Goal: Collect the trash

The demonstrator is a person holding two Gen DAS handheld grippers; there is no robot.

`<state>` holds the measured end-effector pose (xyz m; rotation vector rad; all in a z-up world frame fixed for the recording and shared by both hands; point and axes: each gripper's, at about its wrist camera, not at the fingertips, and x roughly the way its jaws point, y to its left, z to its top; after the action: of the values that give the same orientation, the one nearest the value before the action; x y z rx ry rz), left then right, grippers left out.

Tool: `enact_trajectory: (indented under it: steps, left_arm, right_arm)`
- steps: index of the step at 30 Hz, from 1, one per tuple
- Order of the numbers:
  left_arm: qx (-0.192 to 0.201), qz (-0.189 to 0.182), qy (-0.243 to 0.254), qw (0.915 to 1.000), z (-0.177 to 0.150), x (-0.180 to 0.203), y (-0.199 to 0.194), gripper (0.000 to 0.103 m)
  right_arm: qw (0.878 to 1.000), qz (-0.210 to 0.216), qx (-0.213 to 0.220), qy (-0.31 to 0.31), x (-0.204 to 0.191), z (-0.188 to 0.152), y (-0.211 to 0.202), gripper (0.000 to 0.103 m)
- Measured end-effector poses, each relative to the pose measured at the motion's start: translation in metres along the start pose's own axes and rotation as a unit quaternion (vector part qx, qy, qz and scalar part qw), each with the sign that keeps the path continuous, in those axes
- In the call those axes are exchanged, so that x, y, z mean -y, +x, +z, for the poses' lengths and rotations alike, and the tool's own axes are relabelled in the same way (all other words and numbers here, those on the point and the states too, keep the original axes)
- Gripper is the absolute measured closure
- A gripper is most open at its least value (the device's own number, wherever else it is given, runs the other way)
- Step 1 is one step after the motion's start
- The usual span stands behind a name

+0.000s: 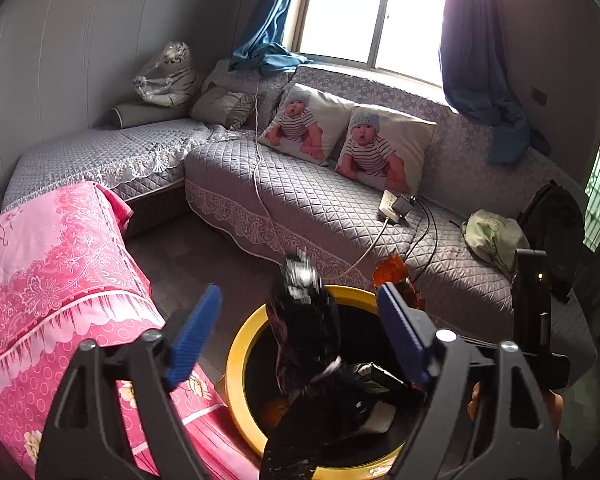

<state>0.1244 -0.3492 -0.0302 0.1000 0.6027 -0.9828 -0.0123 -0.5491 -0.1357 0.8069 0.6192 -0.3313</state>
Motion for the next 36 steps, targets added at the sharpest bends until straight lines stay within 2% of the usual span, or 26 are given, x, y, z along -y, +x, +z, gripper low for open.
enact_trajectory:
  steps: [1, 4, 6, 9, 11, 13, 15, 17, 19, 24, 27, 29, 32, 33, 36]
  left_arm:
    - [0.007, 0.001, -0.006, 1.0000, 0.000, -0.004, -0.005, 0.016]
    - [0.030, 0.018, -0.017, 0.9993, 0.002, -0.016, -0.024, 0.008]
    - [0.054, 0.036, -0.025, 0.9976, 0.002, -0.026, -0.044, 0.008]
    - [0.087, 0.095, -0.026, 0.9913, 0.001, -0.039, -0.078, 0.008]
    - [0.107, 0.137, -0.016, 0.9846, 0.002, -0.047, -0.100, 0.008]
    - [0.138, 0.188, -0.007, 0.9724, -0.001, -0.056, -0.128, 0.008]
    - [0.163, 0.254, -0.005, 0.9533, -0.005, -0.064, -0.157, 0.008]
    - [0.180, 0.295, -0.007, 0.9385, -0.011, -0.074, -0.185, 0.008]
    - [0.192, 0.333, -0.020, 0.9229, -0.017, -0.086, -0.214, 0.008]
    - [0.225, 0.431, -0.077, 0.8707, -0.045, -0.118, -0.282, 0.008]
    - [0.222, 0.471, -0.103, 0.8474, -0.067, -0.135, -0.313, 0.008]
    - [0.211, 0.485, -0.121, 0.8400, -0.081, -0.143, -0.328, 0.008]
    - [0.206, 0.507, -0.125, 0.8275, -0.100, -0.140, -0.345, 0.008]
    - [0.207, 0.509, -0.127, 0.8256, -0.104, -0.137, -0.348, 0.008]
    - [0.208, 0.502, -0.138, 0.8278, -0.118, -0.126, -0.358, 0.008]
  right_arm:
    - [1.000, -0.003, 0.004, 0.000, -0.001, -0.001, -0.003, 0.052]
    - [1.000, -0.017, 0.015, -0.001, -0.003, 0.001, -0.010, 0.050]
    - [0.999, -0.028, 0.023, -0.002, -0.006, 0.005, -0.014, 0.044]
    - [0.998, -0.051, 0.045, -0.013, -0.018, 0.004, -0.020, 0.023]
    - [0.995, -0.070, 0.063, -0.034, -0.033, 0.002, -0.025, 0.021]
    - [0.992, -0.082, 0.072, -0.067, -0.053, -0.001, -0.025, 0.018]
    - [0.988, -0.081, 0.088, -0.097, -0.075, -0.008, -0.026, 0.007]
    - [0.983, -0.073, 0.107, -0.128, -0.100, -0.017, -0.026, 0.008]
    - [0.978, -0.050, 0.117, -0.165, -0.129, -0.030, -0.024, 0.008]
    - [0.964, 0.028, 0.125, -0.233, -0.208, -0.075, -0.024, 0.008]
    - [0.952, 0.087, 0.132, -0.264, -0.247, -0.101, -0.032, 0.008]
    - [0.941, 0.115, 0.144, -0.284, -0.268, -0.120, -0.042, 0.008]
    - [0.929, 0.129, 0.159, -0.308, -0.291, -0.142, -0.055, 0.008]
    - [0.926, 0.130, 0.168, -0.312, -0.295, -0.147, -0.059, 0.008]
    - [0.920, 0.122, 0.188, -0.321, -0.301, -0.163, -0.071, 0.008]
